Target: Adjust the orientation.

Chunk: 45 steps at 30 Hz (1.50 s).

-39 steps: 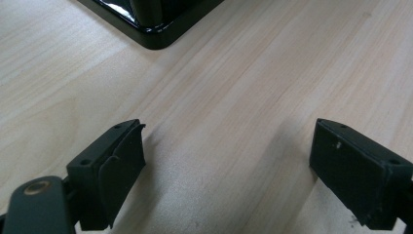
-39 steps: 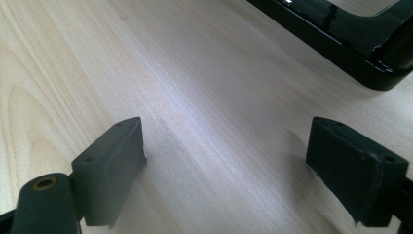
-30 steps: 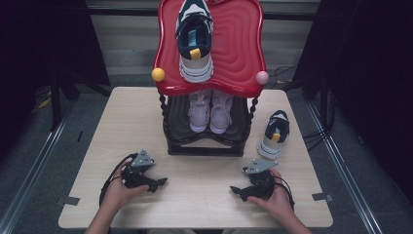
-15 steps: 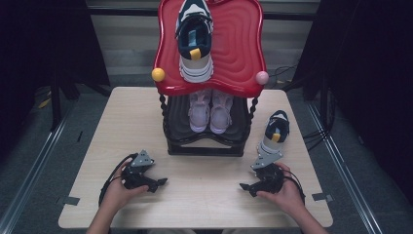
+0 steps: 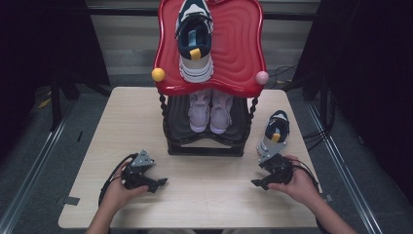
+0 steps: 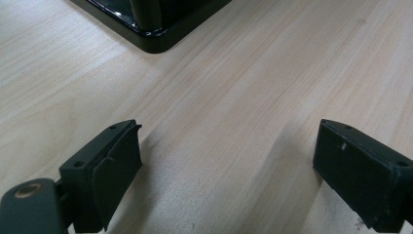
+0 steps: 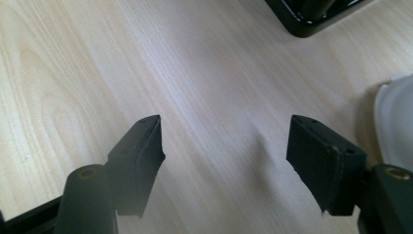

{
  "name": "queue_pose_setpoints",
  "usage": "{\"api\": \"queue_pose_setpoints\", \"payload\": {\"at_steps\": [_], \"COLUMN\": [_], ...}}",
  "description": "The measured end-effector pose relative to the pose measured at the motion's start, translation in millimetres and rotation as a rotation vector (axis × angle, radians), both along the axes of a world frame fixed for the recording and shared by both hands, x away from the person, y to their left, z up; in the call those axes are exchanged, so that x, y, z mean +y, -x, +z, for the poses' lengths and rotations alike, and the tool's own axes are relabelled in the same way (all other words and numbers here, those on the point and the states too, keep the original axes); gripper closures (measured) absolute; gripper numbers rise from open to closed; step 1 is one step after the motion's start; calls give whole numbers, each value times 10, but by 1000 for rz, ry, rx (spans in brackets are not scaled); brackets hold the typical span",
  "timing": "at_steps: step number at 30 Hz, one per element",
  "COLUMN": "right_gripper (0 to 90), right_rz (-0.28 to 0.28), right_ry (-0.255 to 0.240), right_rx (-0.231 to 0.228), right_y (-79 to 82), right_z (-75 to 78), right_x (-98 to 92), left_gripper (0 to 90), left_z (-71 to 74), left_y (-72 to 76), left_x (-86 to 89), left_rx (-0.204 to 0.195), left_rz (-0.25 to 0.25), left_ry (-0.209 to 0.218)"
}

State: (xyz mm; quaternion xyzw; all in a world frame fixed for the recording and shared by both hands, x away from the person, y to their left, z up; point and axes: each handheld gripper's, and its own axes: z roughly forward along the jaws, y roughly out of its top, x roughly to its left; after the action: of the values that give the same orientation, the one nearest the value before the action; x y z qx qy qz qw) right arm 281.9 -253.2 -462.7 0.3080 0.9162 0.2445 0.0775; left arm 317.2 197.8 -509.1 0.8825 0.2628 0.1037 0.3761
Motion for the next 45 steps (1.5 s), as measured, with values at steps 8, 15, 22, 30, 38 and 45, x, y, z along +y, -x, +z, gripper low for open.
{"api": "queue_pose_setpoints", "payload": {"at_steps": [8, 15, 22, 30, 38, 45], "right_gripper": [306, 323, 342, 351, 370, 379], "right_rz": [-6, 3, 25, 31, 18, -6], "right_ry": [33, 70, 126, 154, 176, 185], "right_rx": [72, 97, 89, 87, 70, 56], "right_y": [-112, -199, -289, -388, -488, -589], "right_z": [177, 329, 458, 603, 758, 809], "right_x": [-121, -200, -228, -277, -367, -443], "left_gripper": [91, 89, 85, 76, 65, 62], "left_z": [-2, -2, -5, -5, -6, -7], "left_y": [1, 1, 4, 7, 9, 8], "left_x": [-3, -3, -7, -11, -15, -16], "left_rx": [5, 5, 12, 14, 16, 17], "left_rz": [-1, -3, -5, -4, -9, -12], "left_ry": [3, 2, 6, 6, 5, 4]}}
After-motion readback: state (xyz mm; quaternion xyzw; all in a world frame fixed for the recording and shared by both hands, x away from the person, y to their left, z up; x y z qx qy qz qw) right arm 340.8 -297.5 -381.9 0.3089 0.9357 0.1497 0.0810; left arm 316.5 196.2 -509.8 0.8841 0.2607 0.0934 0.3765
